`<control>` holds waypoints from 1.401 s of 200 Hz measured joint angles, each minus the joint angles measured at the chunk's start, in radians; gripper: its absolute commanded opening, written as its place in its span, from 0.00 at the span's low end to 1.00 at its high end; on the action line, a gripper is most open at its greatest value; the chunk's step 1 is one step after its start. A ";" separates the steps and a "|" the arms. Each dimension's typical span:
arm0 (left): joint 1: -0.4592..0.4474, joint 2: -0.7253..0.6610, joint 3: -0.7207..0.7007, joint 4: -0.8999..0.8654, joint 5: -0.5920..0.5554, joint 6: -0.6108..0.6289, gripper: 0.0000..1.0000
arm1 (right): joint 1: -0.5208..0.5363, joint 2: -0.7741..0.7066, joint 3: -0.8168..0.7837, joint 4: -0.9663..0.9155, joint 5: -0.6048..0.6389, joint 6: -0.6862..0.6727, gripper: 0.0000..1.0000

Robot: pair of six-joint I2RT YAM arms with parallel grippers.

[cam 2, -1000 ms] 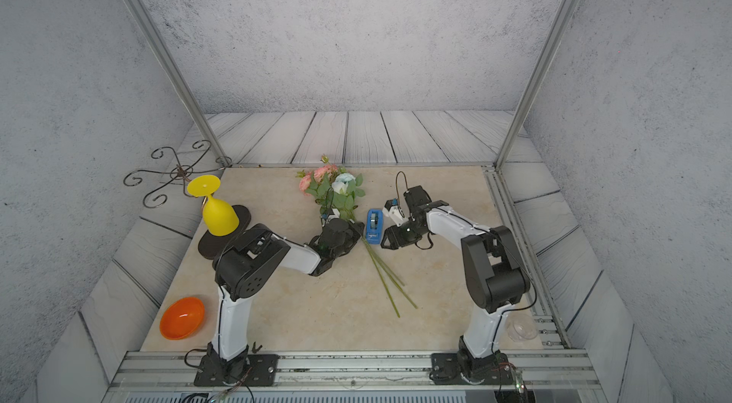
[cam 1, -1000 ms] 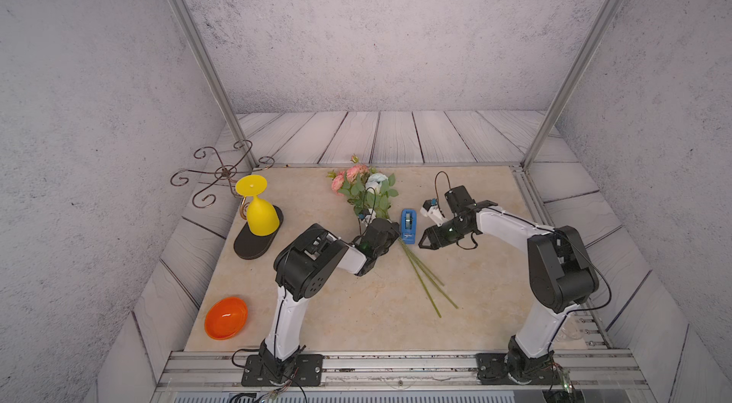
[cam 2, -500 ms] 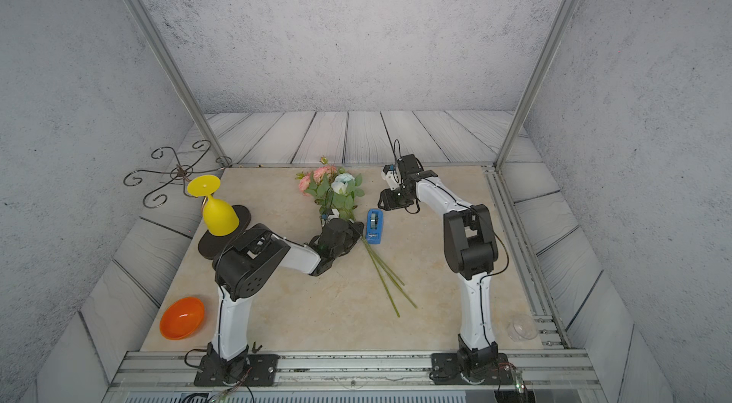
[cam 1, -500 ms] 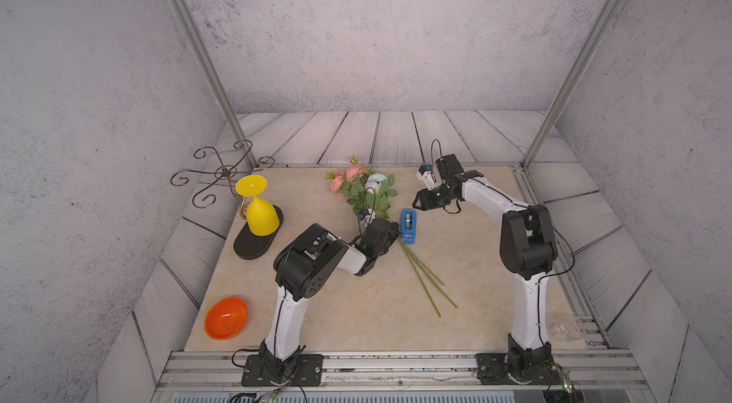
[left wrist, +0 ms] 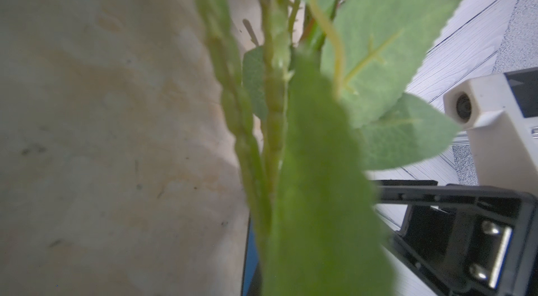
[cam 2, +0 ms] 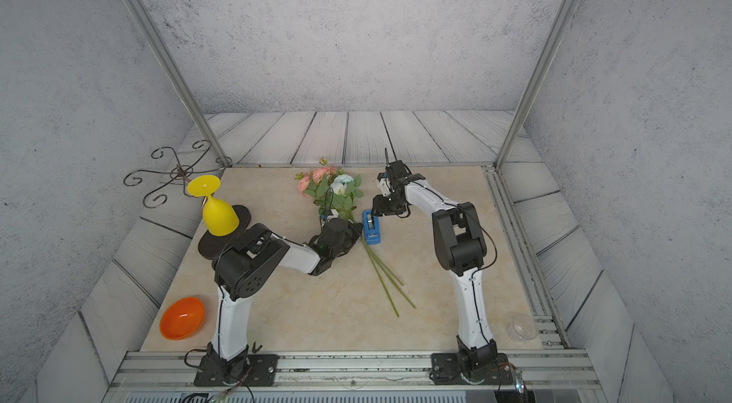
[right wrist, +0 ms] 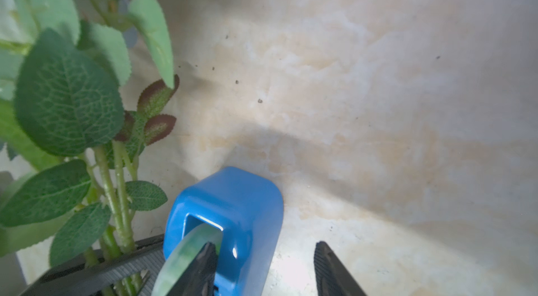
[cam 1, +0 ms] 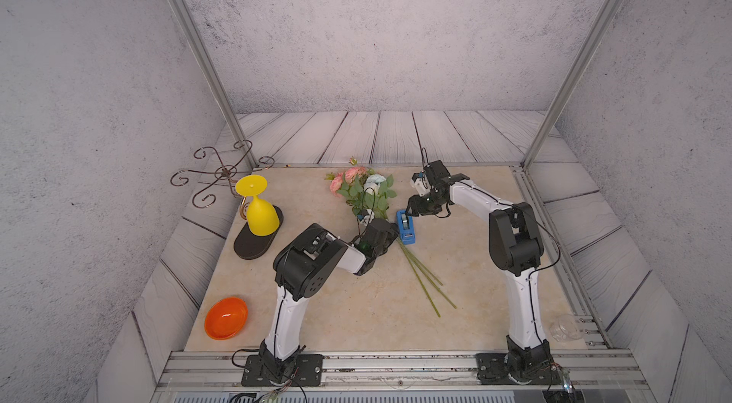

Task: Wrap bouquets with tape
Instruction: Adjust the Tape Cutter at the center of the board.

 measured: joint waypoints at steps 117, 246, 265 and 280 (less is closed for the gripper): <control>0.001 -0.004 0.000 -0.016 0.000 -0.001 0.00 | 0.072 0.000 0.095 -0.027 0.041 0.016 0.67; 0.013 -0.026 0.000 -0.043 0.001 0.001 0.00 | 0.116 0.115 0.238 -0.180 0.219 0.042 0.55; 0.015 -0.026 0.000 -0.043 0.004 0.001 0.00 | 0.109 0.112 0.234 -0.180 0.221 0.065 0.55; 0.018 -0.026 0.000 -0.043 0.008 0.002 0.00 | 0.103 0.106 0.219 -0.172 0.220 0.079 0.55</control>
